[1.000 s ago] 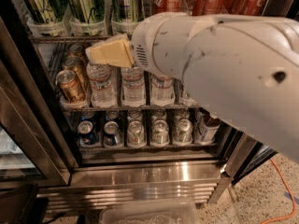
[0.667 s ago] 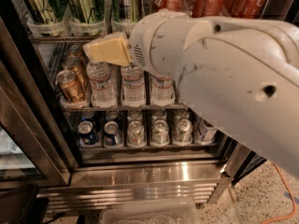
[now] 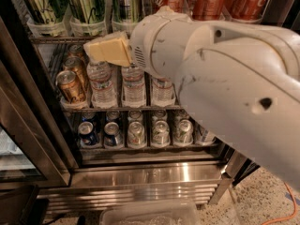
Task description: Pick green can from top shelf of fridge
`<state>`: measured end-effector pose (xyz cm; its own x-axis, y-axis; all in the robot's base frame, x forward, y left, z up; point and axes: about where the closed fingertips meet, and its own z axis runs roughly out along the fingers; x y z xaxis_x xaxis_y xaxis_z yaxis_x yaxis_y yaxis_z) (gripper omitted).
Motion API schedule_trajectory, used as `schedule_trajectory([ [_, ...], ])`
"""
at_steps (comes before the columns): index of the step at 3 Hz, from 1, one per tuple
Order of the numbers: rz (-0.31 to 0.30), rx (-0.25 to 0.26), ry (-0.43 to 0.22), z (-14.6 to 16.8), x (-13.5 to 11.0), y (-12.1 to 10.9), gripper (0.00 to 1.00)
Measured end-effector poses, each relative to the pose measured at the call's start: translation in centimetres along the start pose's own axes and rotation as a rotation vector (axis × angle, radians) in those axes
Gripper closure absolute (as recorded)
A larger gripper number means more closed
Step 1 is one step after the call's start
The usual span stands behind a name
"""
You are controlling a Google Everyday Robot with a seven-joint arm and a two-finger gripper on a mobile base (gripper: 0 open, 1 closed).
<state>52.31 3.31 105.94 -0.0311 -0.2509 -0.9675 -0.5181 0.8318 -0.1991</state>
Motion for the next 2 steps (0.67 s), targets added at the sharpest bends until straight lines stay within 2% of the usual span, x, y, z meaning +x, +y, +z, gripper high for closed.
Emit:
schedule_trajectory([
  [2, -0.090, 0.064, -0.098, -1.37, -0.64, -1.09, 0.00],
])
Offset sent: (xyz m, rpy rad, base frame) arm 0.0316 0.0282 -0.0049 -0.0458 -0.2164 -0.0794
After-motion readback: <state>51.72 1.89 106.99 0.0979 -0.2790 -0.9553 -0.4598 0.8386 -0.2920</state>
